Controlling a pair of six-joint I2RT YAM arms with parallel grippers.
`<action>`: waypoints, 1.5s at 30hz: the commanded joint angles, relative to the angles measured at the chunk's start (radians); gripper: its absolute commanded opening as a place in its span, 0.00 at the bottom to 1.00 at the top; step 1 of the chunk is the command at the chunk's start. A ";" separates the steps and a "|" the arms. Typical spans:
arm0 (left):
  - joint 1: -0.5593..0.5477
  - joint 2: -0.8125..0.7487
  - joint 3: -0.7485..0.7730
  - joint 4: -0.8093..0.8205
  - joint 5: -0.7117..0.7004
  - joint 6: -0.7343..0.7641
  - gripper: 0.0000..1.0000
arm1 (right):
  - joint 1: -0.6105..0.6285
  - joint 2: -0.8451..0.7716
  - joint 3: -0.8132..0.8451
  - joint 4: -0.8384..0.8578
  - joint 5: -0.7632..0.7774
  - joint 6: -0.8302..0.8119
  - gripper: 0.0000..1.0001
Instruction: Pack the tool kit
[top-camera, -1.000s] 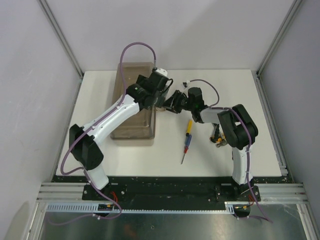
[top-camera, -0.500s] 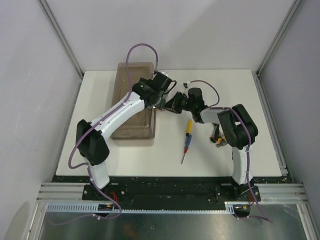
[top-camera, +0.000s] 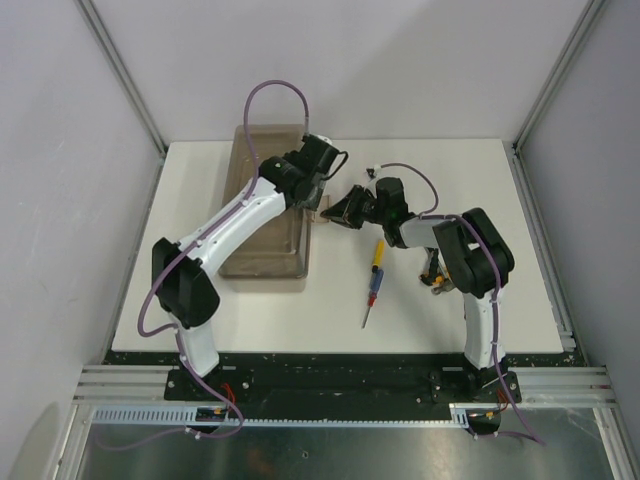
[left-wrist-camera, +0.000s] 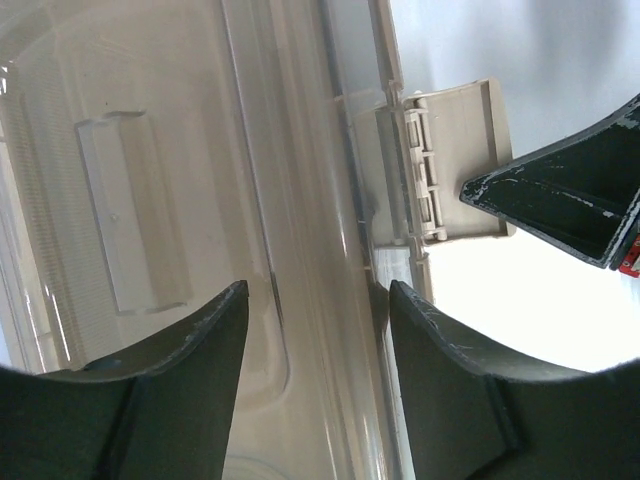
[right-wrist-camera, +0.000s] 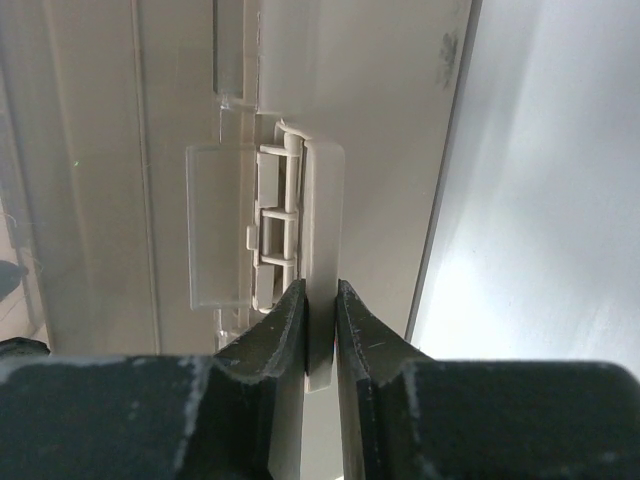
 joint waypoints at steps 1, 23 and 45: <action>0.076 -0.053 0.040 -0.052 -0.035 -0.004 0.60 | -0.009 0.023 -0.014 0.035 -0.008 -0.014 0.11; 0.219 -0.174 0.045 -0.074 -0.037 -0.025 0.51 | -0.017 0.029 -0.020 0.049 -0.006 0.003 0.12; 0.437 -0.290 -0.072 -0.067 0.070 -0.115 0.57 | -0.023 0.010 -0.019 0.045 0.003 -0.009 0.45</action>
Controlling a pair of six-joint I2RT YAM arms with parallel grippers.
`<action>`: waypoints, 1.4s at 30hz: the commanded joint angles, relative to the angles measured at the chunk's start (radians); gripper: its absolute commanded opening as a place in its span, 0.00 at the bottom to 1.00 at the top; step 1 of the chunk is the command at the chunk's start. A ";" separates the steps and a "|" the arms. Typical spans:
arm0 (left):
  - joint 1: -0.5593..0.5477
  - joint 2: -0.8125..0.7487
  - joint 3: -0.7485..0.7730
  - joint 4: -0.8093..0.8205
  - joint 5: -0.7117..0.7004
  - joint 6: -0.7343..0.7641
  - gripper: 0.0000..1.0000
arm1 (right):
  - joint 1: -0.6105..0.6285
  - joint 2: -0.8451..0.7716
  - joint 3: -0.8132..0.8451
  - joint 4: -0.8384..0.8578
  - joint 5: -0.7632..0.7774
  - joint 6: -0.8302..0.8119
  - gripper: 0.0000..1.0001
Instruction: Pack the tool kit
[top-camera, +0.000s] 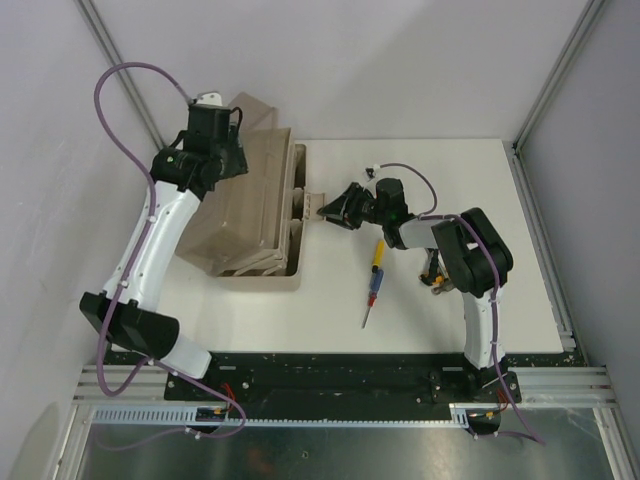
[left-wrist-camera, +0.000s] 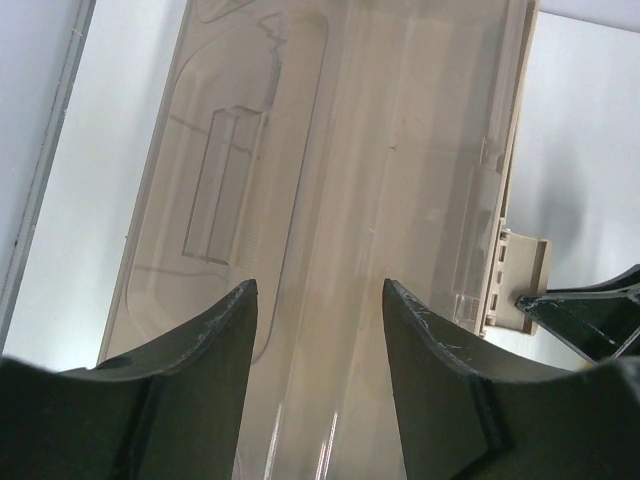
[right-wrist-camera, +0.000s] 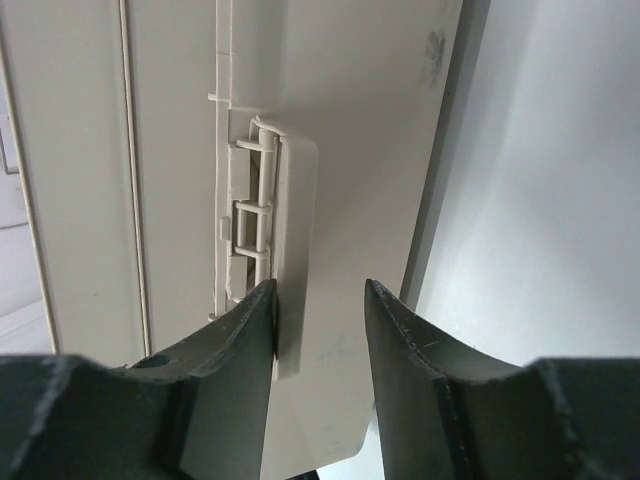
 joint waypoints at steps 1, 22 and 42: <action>0.075 0.007 -0.051 -0.091 -0.098 0.007 0.57 | -0.023 0.000 -0.012 -0.013 0.021 -0.034 0.46; 0.116 -0.044 -0.073 -0.076 -0.032 -0.007 0.56 | -0.027 0.004 -0.011 -0.075 0.054 -0.042 0.48; 0.211 -0.104 -0.126 -0.074 0.071 -0.056 0.58 | -0.036 -0.003 -0.013 -0.071 0.053 -0.040 0.51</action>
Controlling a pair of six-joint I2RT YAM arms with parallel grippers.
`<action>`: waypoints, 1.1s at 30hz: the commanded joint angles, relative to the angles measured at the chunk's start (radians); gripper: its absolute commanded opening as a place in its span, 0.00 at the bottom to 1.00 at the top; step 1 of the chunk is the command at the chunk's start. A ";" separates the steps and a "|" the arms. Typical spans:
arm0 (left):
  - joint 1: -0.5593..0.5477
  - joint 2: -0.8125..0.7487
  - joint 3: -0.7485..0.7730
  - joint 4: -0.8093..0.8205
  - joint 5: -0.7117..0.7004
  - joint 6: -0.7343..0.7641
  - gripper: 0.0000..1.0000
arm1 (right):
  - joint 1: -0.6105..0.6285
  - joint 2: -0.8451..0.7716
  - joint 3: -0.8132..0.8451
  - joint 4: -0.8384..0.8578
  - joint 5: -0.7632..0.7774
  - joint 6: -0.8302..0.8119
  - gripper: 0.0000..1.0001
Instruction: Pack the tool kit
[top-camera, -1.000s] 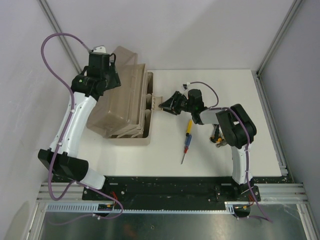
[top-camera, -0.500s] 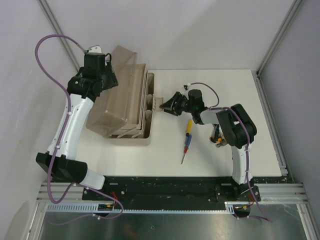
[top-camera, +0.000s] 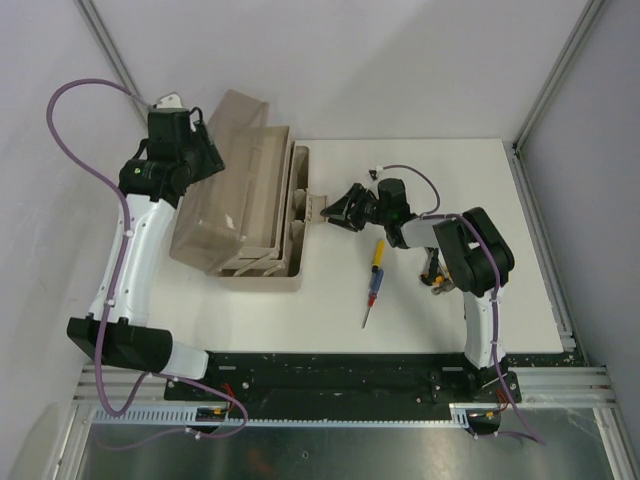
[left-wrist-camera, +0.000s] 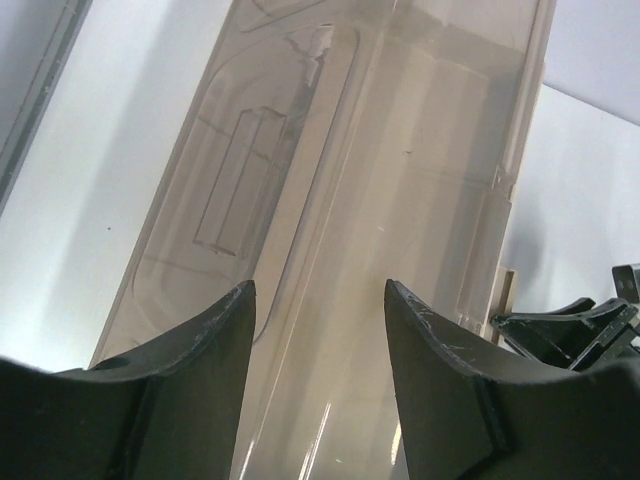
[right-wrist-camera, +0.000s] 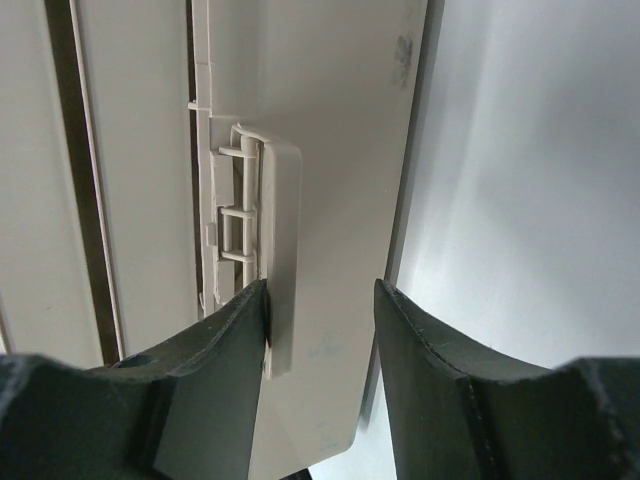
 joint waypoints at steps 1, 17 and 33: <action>0.055 -0.006 -0.055 -0.123 -0.092 0.022 0.58 | -0.021 -0.003 -0.010 -0.021 0.039 -0.023 0.51; 0.129 -0.020 -0.083 -0.123 -0.045 -0.011 0.61 | -0.023 -0.013 -0.010 -0.016 0.048 -0.034 0.55; 0.187 -0.024 -0.135 -0.121 -0.043 -0.023 0.65 | -0.023 -0.007 -0.010 -0.034 0.049 -0.033 0.56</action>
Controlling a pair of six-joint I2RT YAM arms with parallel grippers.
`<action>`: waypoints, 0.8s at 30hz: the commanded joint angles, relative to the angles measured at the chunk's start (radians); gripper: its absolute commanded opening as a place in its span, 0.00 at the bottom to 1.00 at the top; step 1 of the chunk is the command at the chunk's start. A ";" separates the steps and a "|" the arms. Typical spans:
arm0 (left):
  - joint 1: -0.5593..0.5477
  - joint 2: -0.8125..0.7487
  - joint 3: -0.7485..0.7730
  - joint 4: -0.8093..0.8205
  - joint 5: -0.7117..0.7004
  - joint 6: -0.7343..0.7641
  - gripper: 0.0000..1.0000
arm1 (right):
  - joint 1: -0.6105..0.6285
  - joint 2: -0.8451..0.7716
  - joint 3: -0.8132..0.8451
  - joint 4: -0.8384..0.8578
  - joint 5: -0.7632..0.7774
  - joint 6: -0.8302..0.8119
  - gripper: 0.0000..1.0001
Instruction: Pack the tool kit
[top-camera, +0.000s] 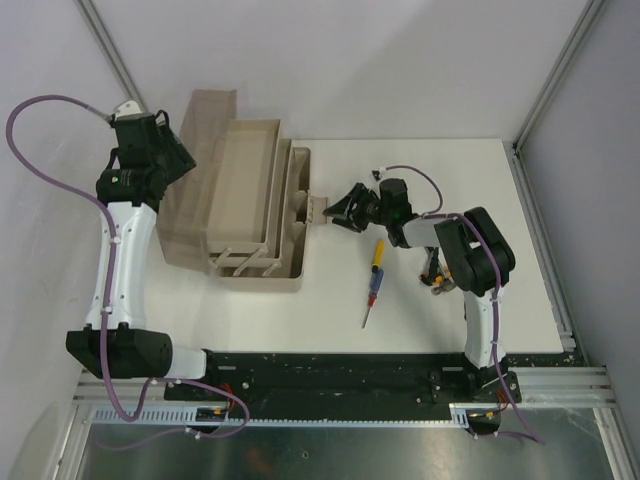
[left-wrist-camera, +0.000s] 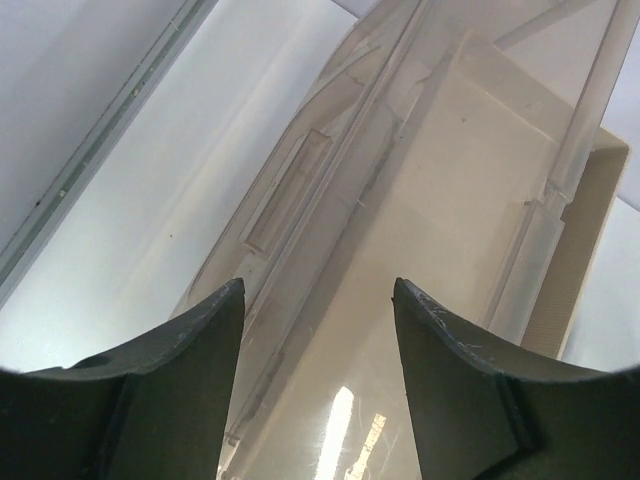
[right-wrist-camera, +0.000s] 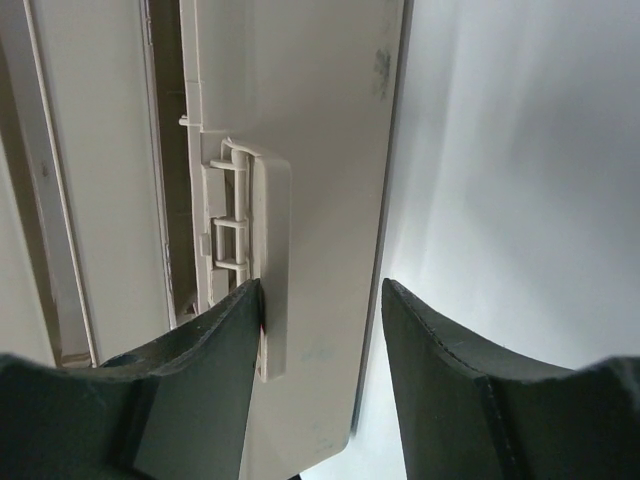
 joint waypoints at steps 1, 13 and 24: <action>0.012 0.027 -0.067 -0.180 -0.033 0.015 0.65 | -0.012 -0.007 -0.009 -0.012 0.029 -0.016 0.56; 0.019 0.013 -0.127 -0.134 0.001 0.030 0.66 | -0.017 -0.039 -0.009 -0.036 0.046 -0.040 0.63; 0.017 -0.062 -0.200 -0.032 0.170 0.070 0.65 | -0.040 -0.106 -0.007 -0.092 0.091 -0.113 0.77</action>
